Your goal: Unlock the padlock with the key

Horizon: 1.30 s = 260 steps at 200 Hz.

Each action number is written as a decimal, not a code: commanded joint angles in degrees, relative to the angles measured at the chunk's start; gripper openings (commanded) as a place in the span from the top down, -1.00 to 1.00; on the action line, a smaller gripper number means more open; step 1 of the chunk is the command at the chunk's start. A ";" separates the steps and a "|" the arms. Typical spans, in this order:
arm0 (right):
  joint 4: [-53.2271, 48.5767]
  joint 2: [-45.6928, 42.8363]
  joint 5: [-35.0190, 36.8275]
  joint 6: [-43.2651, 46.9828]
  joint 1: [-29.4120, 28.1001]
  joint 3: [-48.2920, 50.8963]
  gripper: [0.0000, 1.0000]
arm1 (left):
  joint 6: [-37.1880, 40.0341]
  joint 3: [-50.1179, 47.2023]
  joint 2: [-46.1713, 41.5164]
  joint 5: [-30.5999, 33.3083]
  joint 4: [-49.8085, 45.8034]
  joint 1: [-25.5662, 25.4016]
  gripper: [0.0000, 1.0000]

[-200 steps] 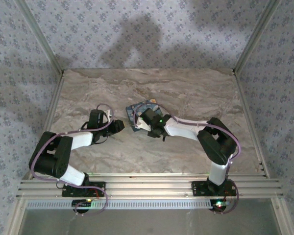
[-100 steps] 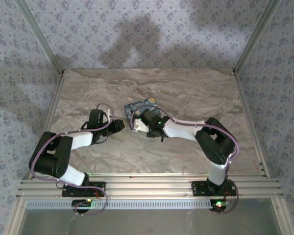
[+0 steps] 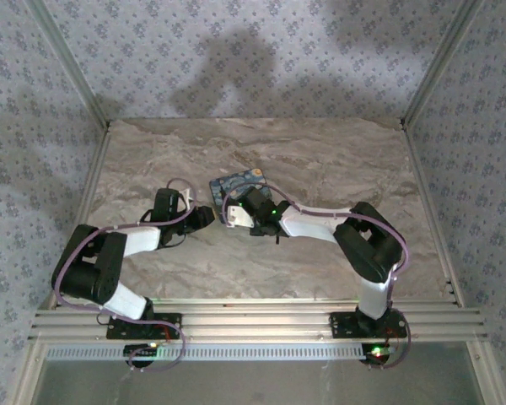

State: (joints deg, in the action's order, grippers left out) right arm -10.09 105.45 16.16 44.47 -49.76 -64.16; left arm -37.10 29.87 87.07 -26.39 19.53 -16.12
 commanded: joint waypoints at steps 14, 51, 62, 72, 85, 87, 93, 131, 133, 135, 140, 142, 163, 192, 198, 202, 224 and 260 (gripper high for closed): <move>1.29 -0.29 -0.57 -0.57 0.12 -1.23 1.00 | -0.42 2.38 1.83 -1.47 1.12 0.61 0.24; 3.05 -1.40 1.23 -1.87 -0.04 -0.32 1.00 | -1.17 2.82 2.39 -2.25 2.60 1.52 0.25; 3.88 -2.01 1.23 -2.23 0.07 0.15 1.00 | -1.09 3.08 2.54 -2.39 2.50 1.83 0.25; 4.73 -2.52 1.32 -2.54 0.10 0.51 1.00 | -1.03 3.32 2.67 -2.63 2.51 2.14 0.25; 5.79 -3.11 1.82 -2.23 -0.20 0.94 1.00 | -1.04 3.49 2.89 -2.86 2.52 2.49 0.25; 5.94 -3.20 1.91 -2.09 -0.24 1.03 1.00 | -1.00 3.50 2.92 -2.87 2.57 2.54 0.25; 6.37 -3.38 2.22 -1.77 -0.45 1.14 1.00 | -0.98 3.60 3.01 -2.88 2.66 2.65 0.25; 6.93 -3.48 3.41 -0.08 -1.35 1.14 1.00 | -1.04 4.32 3.87 -3.02 2.97 2.91 0.25; 7.03 -3.49 3.43 -0.08 -1.37 1.10 1.00 | -0.98 4.39 3.96 -3.04 3.08 2.93 0.25; 7.02 -3.49 3.48 -0.13 -1.39 1.13 1.00 | -1.00 4.45 4.05 -3.05 3.06 2.93 0.25; 7.07 -3.50 3.52 -0.02 -1.44 1.23 1.00 | -1.04 4.56 4.20 -3.14 3.19 2.94 0.25; 7.03 -3.50 3.52 0.00 -1.47 1.23 1.00 | -1.04 4.58 4.30 -3.18 3.22 2.94 0.25; 7.66 -3.00 4.36 0.69 -1.82 1.34 1.00 | -1.09 4.98 5.32 -3.48 3.71 2.96 0.25; 8.84 -2.18 5.75 1.51 -2.45 1.49 1.00 | -1.16 5.37 6.80 -4.09 4.25 3.02 0.25; 9.22 -2.18 5.96 1.54 -2.61 1.65 1.00 | -1.24 5.46 7.03 -4.19 4.40 3.02 0.26; 9.46 -2.18 6.06 1.62 -2.71 1.75 1.00 | -1.24 5.46 7.17 -4.19 4.45 3.06 0.26; 11.40 -2.61 7.00 2.00 -3.13 2.34 1.00 | -1.48 5.38 7.83 -4.28 4.86 3.07 0.26; 15.55 -3.48 9.32 3.37 -4.00 4.02 1.00 | -1.62 5.18 8.18 -4.28 5.26 3.03 0.26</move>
State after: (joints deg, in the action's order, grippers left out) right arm 0.23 103.96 23.29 46.24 -52.69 -61.06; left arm -38.41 34.00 94.56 -29.23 23.14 -13.47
